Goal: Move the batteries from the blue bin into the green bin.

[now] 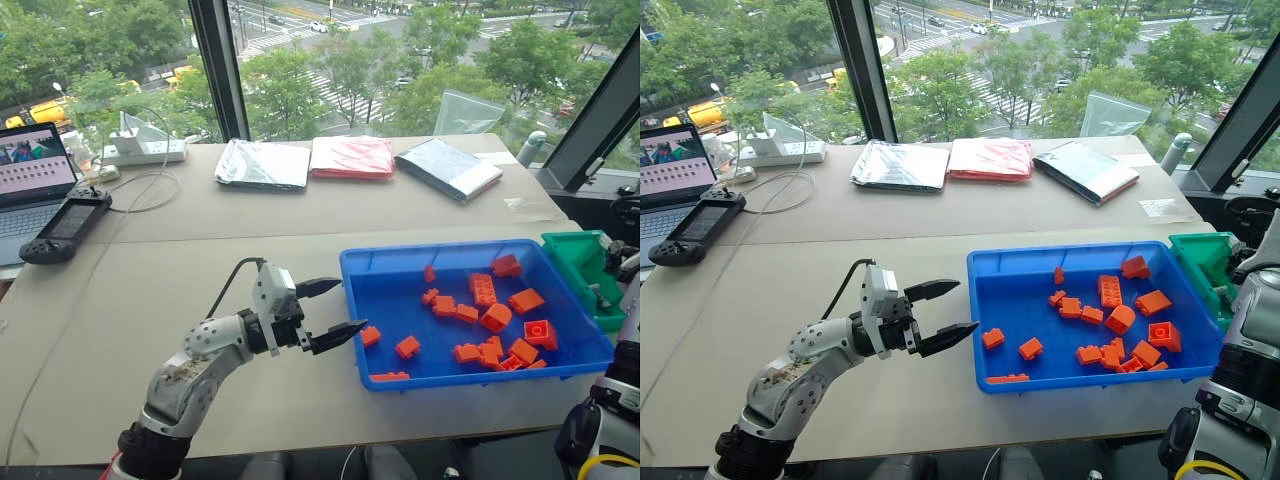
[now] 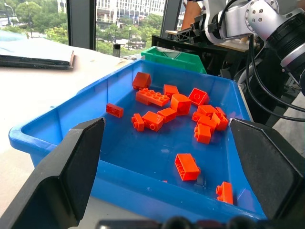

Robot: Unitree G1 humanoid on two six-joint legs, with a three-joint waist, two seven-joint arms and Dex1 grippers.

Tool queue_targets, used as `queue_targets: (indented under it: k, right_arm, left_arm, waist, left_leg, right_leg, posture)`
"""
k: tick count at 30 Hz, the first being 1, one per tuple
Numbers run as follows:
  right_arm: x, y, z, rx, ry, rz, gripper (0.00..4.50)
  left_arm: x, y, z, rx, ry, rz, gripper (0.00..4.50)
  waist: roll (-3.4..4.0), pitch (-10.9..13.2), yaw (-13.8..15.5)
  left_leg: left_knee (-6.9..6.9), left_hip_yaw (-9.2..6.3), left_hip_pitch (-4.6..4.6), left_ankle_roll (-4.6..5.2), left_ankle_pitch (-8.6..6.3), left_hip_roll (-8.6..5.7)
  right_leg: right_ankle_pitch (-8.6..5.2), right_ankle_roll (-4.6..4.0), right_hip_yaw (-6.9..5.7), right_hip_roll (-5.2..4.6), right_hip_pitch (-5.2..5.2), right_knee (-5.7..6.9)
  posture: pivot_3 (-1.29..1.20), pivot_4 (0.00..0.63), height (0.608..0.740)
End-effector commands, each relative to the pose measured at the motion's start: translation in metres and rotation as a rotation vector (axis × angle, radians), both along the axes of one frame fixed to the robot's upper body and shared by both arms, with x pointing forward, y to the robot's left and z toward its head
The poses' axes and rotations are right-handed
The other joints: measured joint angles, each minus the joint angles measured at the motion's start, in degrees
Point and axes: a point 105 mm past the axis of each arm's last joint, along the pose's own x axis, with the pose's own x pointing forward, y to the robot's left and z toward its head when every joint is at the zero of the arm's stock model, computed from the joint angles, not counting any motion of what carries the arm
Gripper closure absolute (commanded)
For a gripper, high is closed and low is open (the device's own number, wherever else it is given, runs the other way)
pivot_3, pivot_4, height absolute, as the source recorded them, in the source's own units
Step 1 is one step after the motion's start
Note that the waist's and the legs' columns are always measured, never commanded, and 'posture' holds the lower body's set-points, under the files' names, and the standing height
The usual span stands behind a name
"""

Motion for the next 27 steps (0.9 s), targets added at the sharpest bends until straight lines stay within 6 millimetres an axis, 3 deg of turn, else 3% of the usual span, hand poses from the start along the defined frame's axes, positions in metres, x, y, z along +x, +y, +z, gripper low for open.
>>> queue_targets:
  k: [1, 3, 5, 7, 11, 14, 21, 27]
  right_arm:
    - [-0.005, 0.001, 0.037, -0.090, -0.107, -0.003, 0.03]
    - [0.001, 0.013, 0.052, -0.134, -0.153, 0.068, 0.03]
    - [0.014, 0.043, 0.068, -0.190, -0.201, 0.250, 0.03]
    - [0.020, 0.068, 0.071, -0.197, -0.220, 0.409, 0.03]
    - [0.006, 0.133, 0.045, -0.243, -0.073, 0.869, 0.03]
    - [-0.018, 0.160, 0.025, -0.197, 0.014, 1.102, 0.03]
    - [-0.074, 0.190, 0.000, -0.107, 0.151, 1.458, 0.03]
    - [-0.078, 0.198, -0.007, -0.091, 0.186, 1.505, 0.03]
  left_arm:
    - [-0.003, -0.002, 0.007, -0.021, -0.039, -0.014, 0.00]
    - [-0.003, -0.002, 0.007, -0.023, -0.040, -0.014, 0.00]
    - [-0.003, -0.002, 0.008, -0.026, -0.042, -0.016, 0.00]
    - [-0.003, -0.002, 0.008, -0.027, -0.043, -0.016, 0.00]
    - [-0.002, 0.000, 0.009, -0.028, -0.045, -0.011, 0.00]
    - [-0.001, 0.002, 0.009, -0.025, -0.051, -0.001, 0.00]
    - [-0.001, 0.006, 0.013, -0.027, -0.062, 0.027, 0.00]
    - [-0.001, 0.007, 0.014, -0.024, -0.069, 0.028, 0.00]
  waist:
    - [0.00, 0.0, 0.0]
    - [0.00, 0.0, 0.0]
    - [0.02, 0.0, -0.1]
    - [0.02, 0.0, -0.4]
    - [0.01, 0.0, 0.1]
    - [0.01, 0.0, 0.5]
    - [-0.01, 0.0, 0.6]
    - [-0.03, 0.0, 0.3]
  left_leg:
    - [0.00, 0.00, 0.00, 0.00, 0.00, 0.00]
    - [0.00, 0.00, 0.00, 0.00, 0.00, 0.00]
    - [0.00, 0.00, 0.00, 0.00, 0.00, 0.00]
    - [-0.01, 0.01, 0.02, 0.01, 0.00, 0.02]
    - [-0.04, -0.12, 0.00, 0.03, -0.02, 0.06]
    - [0.01, -0.14, -0.07, 0.09, -0.05, 0.02]
    - [0.07, -0.14, -0.04, 0.10, -0.06, 0.03]
    - [0.08, -0.10, 0.12, 0.09, -0.06, 0.06]
  right_leg:
    - [0.00, 0.00, 0.00, 0.00, 0.00, 0.00]
    - [0.00, 0.00, 0.00, 0.00, 0.00, 0.00]
    - [0.00, 0.00, 0.00, 0.00, -0.01, 0.00]
    - [0.00, 0.00, 0.02, 0.02, -0.02, -0.01]
    - [-0.01, 0.00, -0.09, 0.07, 0.05, -0.04]
    - [-0.02, 0.04, -0.13, -0.01, 0.09, -0.14]
    - [-0.01, 0.09, -0.11, 0.01, 0.14, -0.17]
    - [-0.02, 0.08, -0.05, 0.07, 0.24, -0.09]
  posture:
    - [0.00, 0.150, 0.740]
    - [0.00, 0.150, 0.740]
    - [0.00, 0.150, 0.740]
    - [0.00, 0.150, 0.740]
    - [0.00, 0.150, 0.740]
    - [0.00, 0.150, 0.740]
    - [0.00, 0.150, 0.740]
    - [0.00, 0.150, 0.740]
